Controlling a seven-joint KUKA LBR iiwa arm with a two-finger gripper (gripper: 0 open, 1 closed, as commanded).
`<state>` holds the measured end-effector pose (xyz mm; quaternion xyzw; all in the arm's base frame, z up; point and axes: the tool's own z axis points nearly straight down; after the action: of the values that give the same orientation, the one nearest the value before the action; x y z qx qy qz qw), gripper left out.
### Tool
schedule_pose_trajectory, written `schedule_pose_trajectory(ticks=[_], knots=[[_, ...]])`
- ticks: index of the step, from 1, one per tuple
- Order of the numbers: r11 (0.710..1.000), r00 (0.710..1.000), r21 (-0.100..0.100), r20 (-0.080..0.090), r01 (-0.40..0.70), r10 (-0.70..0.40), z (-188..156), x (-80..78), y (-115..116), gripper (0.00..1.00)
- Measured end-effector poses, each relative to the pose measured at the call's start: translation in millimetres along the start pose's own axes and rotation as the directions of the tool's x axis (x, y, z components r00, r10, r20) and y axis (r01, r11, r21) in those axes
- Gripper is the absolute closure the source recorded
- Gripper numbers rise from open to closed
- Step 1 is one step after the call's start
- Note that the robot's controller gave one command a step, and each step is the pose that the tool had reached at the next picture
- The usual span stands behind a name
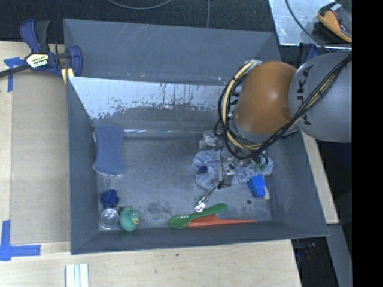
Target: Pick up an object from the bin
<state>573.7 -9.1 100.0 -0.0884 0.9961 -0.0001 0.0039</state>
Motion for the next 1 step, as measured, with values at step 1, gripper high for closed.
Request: schedule_pose_trajectory(ticks=[1], knots=[[0.999,0.999,0.003,0.015,-0.045,0.045,28.8,-8.8,-8.6,0.0]])
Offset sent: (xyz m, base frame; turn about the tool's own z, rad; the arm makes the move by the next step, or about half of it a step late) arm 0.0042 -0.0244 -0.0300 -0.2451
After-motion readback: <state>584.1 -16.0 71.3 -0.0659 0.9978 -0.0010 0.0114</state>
